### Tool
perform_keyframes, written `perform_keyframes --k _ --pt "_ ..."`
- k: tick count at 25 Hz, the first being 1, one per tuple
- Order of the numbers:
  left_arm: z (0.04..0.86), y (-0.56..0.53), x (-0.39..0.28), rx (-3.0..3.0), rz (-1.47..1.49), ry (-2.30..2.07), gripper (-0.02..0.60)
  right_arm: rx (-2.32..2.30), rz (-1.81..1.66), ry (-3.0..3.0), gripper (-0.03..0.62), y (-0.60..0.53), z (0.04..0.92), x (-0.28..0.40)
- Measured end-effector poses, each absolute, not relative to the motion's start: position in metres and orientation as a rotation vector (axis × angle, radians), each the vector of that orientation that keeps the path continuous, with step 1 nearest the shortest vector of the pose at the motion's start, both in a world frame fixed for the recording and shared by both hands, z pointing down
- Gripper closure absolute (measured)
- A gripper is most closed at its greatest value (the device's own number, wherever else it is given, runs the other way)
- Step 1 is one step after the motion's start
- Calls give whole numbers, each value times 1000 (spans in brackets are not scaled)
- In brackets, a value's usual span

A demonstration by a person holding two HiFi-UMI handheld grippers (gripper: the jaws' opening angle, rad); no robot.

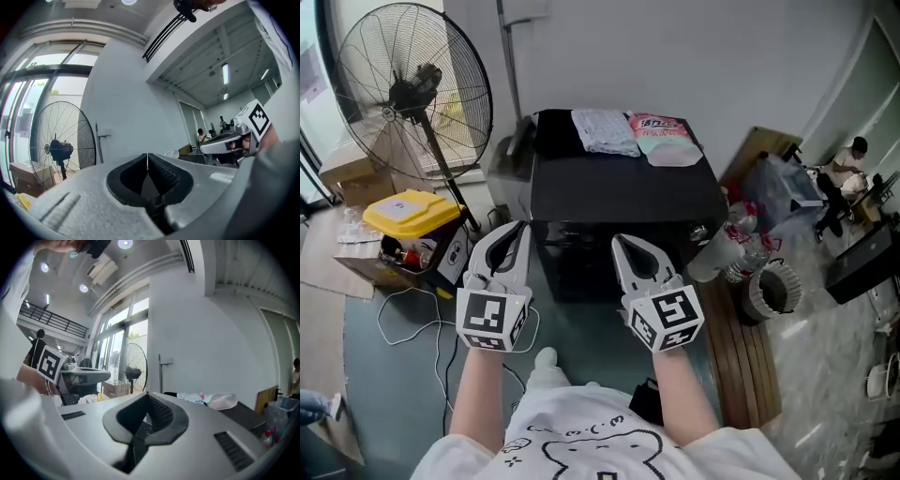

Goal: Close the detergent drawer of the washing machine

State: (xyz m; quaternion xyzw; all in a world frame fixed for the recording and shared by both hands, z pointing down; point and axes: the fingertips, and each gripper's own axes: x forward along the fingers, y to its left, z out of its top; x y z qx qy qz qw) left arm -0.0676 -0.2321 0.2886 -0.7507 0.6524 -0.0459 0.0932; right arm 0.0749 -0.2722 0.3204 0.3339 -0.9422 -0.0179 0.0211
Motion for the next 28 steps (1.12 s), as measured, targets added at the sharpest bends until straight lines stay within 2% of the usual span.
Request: perform_keyframes --k 12,28 --pt "256 -203 -45 -2188 -89 1895 566 1165 -301 -2923 595 -237 258 109" --pt "218 -189 -71 -2241 -74 1734 566 1285 -444 -2887 595 -211 214 84"
